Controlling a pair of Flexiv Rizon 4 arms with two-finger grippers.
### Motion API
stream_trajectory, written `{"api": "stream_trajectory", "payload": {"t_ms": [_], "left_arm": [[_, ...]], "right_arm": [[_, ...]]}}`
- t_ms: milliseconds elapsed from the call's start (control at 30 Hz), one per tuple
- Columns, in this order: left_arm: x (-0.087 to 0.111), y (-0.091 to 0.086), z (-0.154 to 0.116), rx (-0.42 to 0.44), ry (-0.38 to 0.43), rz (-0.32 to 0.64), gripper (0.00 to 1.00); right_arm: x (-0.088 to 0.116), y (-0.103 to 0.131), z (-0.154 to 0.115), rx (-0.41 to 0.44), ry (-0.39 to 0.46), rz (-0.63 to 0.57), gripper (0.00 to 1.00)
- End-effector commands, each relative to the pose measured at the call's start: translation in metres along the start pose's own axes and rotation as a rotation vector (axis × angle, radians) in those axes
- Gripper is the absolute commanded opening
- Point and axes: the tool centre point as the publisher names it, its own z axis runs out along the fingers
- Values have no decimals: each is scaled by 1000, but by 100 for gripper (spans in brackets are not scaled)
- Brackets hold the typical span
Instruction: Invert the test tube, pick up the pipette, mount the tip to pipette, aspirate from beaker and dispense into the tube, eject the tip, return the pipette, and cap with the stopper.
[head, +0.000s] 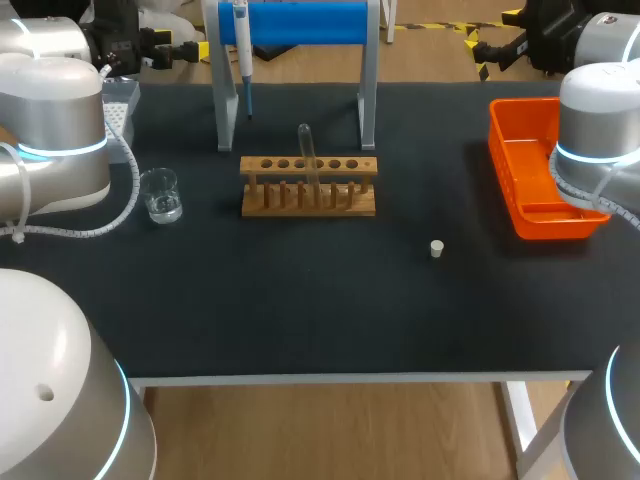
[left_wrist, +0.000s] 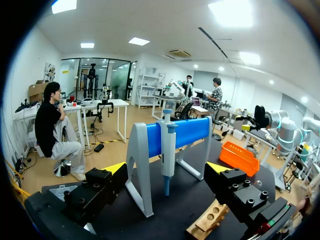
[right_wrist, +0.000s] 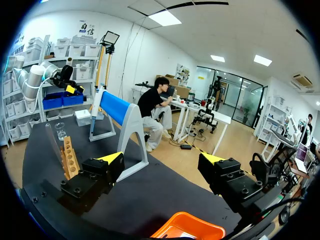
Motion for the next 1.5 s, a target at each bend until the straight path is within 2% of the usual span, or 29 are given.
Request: {"api": "stream_trajectory", "payload": {"t_ms": [33,833,1000,1200,1500], "left_arm": [[0,0,0,1,0,0,100],[0,0,0,1,0,0,100],[0,0,0,1,0,0,100],[0,0,0,1,0,0,100],[0,0,0,1,0,0,100]], "right_arm": [[0,0,0,-1,0,0,100],[0,0,0,-1,0,0,100],[40,-6,-13,-26,118,-55,100],[105,-18,-30,-78,283,-137,100],[197,-36,-34,-147,493,-180,100]]}}
